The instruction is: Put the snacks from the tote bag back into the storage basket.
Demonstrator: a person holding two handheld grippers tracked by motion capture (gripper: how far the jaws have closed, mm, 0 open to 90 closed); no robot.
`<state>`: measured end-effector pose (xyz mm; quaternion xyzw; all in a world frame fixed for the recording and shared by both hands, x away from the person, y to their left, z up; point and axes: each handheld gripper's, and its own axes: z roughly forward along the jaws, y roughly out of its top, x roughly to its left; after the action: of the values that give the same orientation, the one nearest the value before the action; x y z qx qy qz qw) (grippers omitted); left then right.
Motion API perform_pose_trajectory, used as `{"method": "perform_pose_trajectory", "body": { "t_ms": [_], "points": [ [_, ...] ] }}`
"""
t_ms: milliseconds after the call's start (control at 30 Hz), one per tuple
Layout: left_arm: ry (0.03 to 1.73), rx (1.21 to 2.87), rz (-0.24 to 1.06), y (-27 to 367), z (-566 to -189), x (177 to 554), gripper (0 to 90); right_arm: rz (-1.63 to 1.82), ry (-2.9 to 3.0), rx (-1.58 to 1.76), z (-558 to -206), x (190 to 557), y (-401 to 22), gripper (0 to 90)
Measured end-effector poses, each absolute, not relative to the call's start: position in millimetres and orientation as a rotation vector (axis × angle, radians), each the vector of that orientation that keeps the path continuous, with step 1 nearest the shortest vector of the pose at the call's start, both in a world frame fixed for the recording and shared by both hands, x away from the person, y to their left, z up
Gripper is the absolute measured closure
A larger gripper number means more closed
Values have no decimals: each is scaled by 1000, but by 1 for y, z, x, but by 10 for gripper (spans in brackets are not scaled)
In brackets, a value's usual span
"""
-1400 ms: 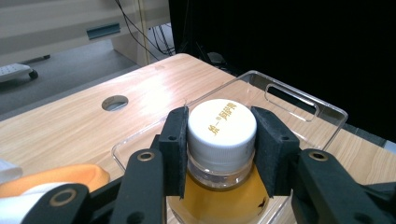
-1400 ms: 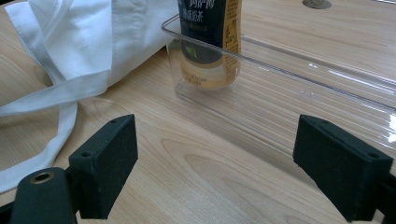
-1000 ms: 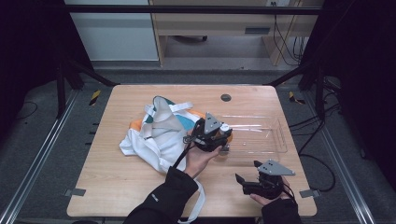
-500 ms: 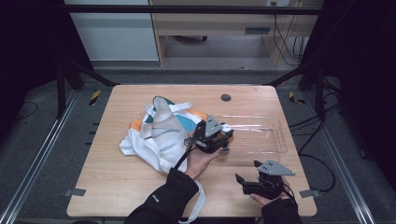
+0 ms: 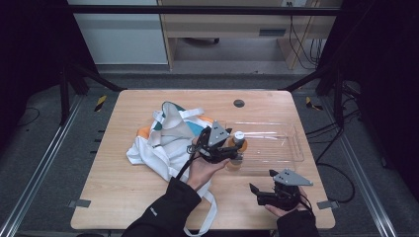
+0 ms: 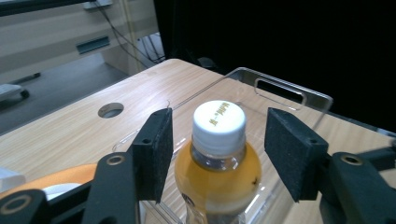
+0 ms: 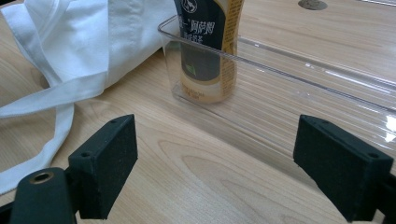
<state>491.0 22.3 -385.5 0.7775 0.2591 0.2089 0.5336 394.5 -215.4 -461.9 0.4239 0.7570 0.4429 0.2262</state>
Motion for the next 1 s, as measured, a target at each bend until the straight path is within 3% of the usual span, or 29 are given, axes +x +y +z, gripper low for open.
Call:
{"method": "perform_pose_trajectory", "body": {
  "t_ms": [533,1000],
  "points": [
    [592,1945,482,84,-391,471,335,1212,2076,1173,-462,394,-216,137],
    [691,1950,472,145,-412,454,297,1207,2062,1176,-461,395,-218,130]
  ]
}}
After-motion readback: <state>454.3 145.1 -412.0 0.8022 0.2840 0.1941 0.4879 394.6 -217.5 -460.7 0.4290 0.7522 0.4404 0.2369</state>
